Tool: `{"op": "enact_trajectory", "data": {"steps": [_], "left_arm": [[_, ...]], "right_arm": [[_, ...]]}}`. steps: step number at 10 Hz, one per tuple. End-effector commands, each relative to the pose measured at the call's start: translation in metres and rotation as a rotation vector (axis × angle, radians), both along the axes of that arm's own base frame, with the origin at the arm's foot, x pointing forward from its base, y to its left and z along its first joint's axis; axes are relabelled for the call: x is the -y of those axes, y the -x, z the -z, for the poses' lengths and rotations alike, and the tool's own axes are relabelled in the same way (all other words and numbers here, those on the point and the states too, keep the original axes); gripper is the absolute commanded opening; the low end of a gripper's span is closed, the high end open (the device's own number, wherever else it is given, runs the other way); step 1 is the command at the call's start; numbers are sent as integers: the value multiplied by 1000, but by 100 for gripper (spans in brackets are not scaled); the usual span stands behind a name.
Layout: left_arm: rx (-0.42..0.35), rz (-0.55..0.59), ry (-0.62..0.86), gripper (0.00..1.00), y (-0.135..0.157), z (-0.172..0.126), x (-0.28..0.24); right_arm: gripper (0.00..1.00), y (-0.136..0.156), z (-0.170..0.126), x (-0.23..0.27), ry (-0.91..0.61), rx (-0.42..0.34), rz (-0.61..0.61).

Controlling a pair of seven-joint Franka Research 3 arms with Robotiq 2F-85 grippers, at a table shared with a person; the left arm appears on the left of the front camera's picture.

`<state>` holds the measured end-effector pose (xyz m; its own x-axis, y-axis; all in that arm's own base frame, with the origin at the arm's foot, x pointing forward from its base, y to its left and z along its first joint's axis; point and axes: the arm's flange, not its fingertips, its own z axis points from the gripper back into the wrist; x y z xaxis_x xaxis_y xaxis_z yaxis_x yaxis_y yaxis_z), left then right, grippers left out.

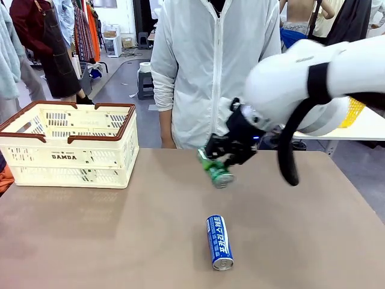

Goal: Place the drinks into the Shopping basket.
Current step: Pick up one drink and place it into the Shopping basket.

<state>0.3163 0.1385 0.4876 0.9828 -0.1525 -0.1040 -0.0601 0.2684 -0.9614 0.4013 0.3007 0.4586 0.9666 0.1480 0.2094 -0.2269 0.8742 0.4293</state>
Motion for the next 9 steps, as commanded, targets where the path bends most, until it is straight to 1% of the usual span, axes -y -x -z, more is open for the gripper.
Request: {"op": "enact_trajectory", "data": {"steps": [1,2,4,5,6,7,9], "left_arm": [[-3,-11,1,100,2,0,2],[-3,-11,1,100,2,0,2],[-3,-11,1,100,2,0,2],[-3,-11,1,100,2,0,2],[-3,-11,1,100,2,0,2],[-3,-11,1,100,2,0,2],[-3,-11,1,100,2,0,2]], "right_arm": [[0,-11,10,-65,36,29,132],[0,-2,20,-100,27,3,115],[0,15,53,-158,29,-58,17],[0,17,70,-171,63,-77,5],[0,18,88,-180,96,-94,22],[0,20,101,-187,119,-106,15],[0,26,118,-197,125,-94,-5]]}}
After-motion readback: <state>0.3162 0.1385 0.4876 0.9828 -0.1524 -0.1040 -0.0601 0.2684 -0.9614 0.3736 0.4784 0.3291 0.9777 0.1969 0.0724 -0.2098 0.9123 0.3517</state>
